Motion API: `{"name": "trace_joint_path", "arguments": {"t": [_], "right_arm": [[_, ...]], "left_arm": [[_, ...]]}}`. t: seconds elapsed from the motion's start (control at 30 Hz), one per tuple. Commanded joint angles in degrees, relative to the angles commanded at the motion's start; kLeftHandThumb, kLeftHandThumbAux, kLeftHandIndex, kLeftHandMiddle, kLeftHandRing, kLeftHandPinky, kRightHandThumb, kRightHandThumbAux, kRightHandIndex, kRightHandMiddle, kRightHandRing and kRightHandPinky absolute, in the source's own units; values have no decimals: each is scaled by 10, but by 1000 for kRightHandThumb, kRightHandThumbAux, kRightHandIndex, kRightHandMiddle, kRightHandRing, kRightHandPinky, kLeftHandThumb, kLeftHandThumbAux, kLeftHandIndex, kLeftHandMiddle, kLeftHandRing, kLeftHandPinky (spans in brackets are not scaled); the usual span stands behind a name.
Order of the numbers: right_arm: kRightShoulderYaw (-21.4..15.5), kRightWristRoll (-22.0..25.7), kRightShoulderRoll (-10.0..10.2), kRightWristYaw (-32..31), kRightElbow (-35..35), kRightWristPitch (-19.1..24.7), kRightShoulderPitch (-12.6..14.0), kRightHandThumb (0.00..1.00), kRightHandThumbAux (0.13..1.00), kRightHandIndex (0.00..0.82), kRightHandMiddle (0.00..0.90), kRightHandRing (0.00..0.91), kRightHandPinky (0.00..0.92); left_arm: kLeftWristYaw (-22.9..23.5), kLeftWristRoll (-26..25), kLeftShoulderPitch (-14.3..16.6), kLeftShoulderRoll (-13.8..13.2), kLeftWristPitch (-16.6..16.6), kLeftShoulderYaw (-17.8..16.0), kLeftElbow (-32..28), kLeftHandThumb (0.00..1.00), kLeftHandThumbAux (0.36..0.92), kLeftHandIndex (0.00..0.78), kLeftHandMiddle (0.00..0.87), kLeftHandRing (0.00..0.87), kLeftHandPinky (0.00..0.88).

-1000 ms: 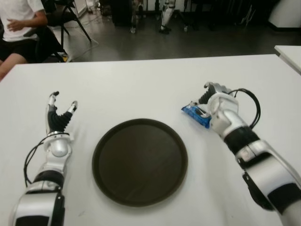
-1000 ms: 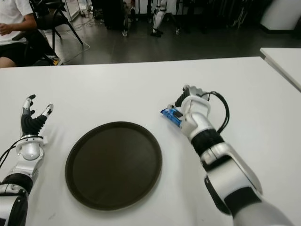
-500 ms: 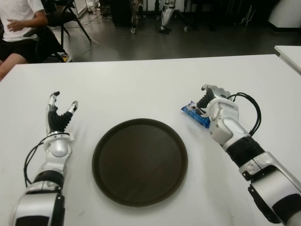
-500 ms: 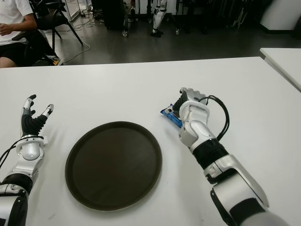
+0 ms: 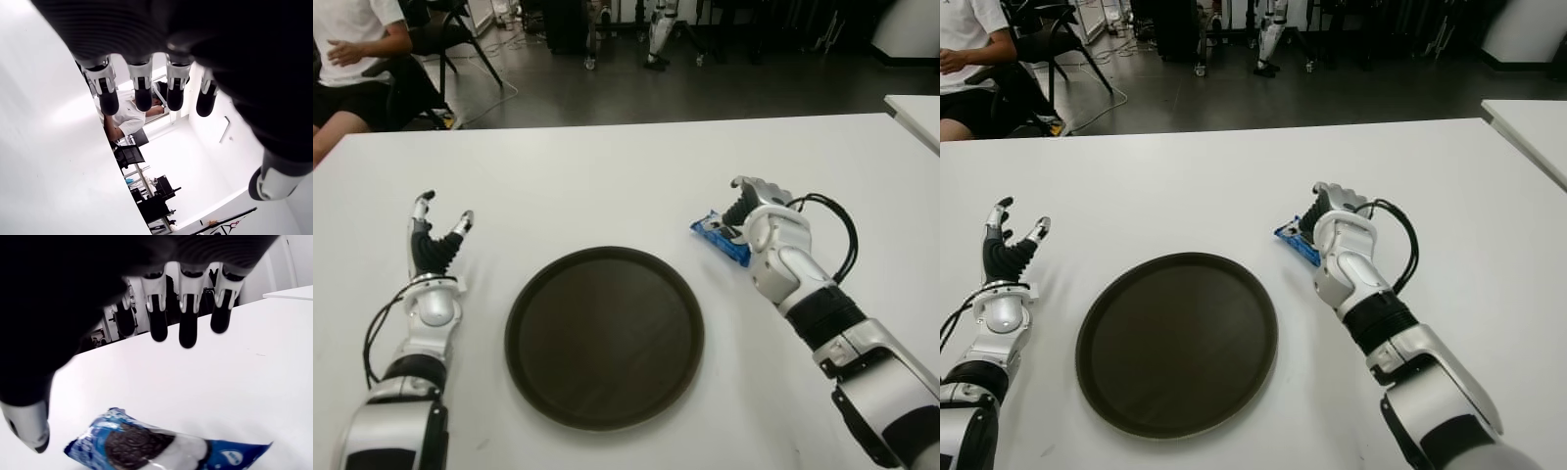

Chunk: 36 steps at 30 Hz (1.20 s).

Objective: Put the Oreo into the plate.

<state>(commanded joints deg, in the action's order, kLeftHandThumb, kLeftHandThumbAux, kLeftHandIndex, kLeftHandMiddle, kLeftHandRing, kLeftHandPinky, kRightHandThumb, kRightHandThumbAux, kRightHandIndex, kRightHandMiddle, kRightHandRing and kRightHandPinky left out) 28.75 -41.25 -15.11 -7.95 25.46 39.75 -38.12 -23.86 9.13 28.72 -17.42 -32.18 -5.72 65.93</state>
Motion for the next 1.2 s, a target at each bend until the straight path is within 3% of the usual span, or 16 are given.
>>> {"name": "trace_joint_path", "arguments": {"t": [0.3,0.53,0.83,1.2], "right_arm": [[6,-5,-2,-24,-11,15,0,0,614,213,209,209,226],[3,-5,0,-22,-13,13,3,0,622,205,204,194,152],[1,-3,-2,-16,-5,-1,4,0,623,227,208,203,203],[7,-5,0,-25,22,-3,-5,0,615,217,209,195,145]], "left_arm": [[-7,14,-1,-5,-6,9,0,0,567,17,0,0,0],[-3,11,1,-4,3,6,2,0,557,7,0,0,0],[-6,13,2,-6,8,7,4,0,552,21,0,0,0],[3,3,0,-2,2,1,-2,0,572,1,0,0,0]]}}
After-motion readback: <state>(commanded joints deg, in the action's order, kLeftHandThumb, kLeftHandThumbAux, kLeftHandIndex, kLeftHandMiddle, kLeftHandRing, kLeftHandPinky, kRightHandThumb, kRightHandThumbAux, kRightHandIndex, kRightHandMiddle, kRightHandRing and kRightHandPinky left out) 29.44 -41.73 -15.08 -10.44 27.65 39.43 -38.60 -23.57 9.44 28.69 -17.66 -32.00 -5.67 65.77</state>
